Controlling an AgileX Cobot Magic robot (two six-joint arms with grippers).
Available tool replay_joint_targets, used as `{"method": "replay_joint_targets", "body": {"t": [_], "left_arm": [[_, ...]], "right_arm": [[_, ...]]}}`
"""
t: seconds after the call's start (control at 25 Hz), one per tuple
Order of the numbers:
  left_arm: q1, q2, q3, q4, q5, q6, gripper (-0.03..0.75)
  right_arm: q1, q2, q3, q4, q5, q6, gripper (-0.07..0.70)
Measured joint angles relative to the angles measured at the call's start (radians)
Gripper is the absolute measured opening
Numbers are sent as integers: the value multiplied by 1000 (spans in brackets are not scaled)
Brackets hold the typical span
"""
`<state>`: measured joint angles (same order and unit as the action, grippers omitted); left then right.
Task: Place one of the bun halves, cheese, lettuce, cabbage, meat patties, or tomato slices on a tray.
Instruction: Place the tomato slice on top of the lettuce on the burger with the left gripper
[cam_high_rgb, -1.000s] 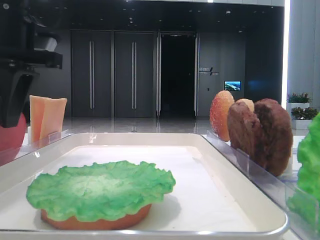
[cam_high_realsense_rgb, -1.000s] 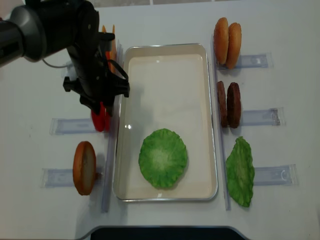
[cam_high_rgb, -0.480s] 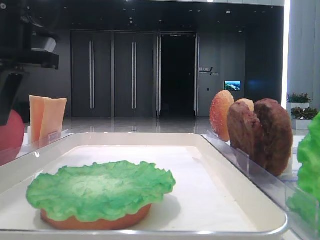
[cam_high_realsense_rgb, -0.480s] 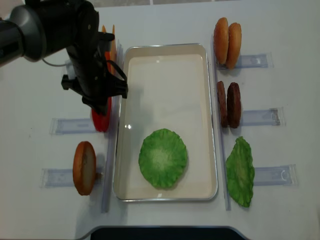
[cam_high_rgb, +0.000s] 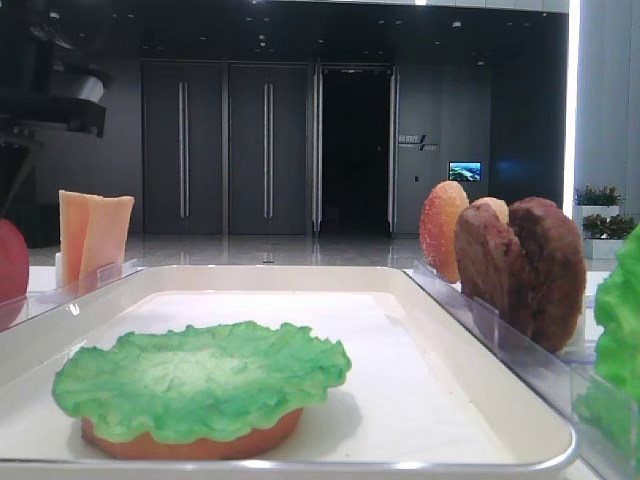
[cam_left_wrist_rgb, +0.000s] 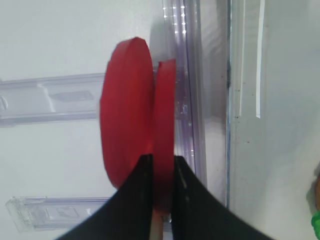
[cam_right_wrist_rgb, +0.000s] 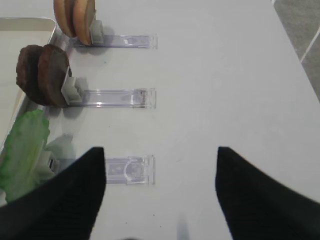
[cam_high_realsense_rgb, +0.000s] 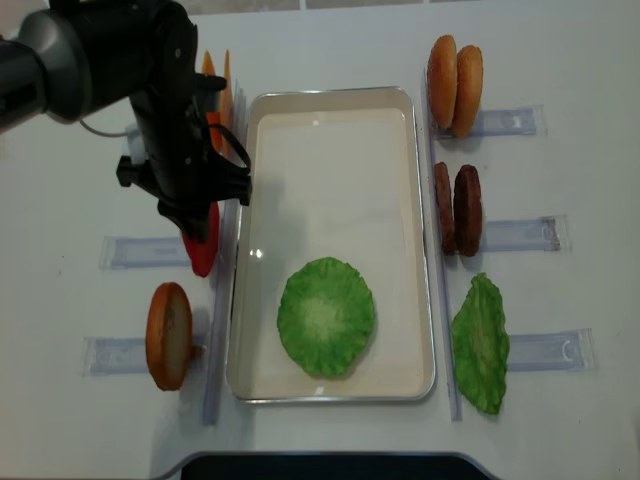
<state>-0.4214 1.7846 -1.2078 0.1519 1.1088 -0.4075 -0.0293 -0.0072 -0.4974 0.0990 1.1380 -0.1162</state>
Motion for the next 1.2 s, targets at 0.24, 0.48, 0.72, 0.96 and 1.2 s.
{"method": "replay_joint_targets", "body": {"t": [0.24, 0.48, 0.72, 0.96, 1.2], "left_arm": [[0, -25, -21, -2, 11, 0, 58], [0, -37, -99, -2, 87, 0, 57], [0, -47, -160, -21, 101, 1, 57], [0, -72, -168, -81, 105, 8, 57], [-4, -110, -168, -183, 106, 21, 57]], "right_arm": [[0, 0, 0, 0, 0, 0, 478], [0, 0, 0, 0, 0, 0, 478], [0, 0, 0, 0, 0, 0, 478], [0, 0, 0, 0, 0, 0, 478], [0, 0, 0, 0, 0, 0, 478]]}}
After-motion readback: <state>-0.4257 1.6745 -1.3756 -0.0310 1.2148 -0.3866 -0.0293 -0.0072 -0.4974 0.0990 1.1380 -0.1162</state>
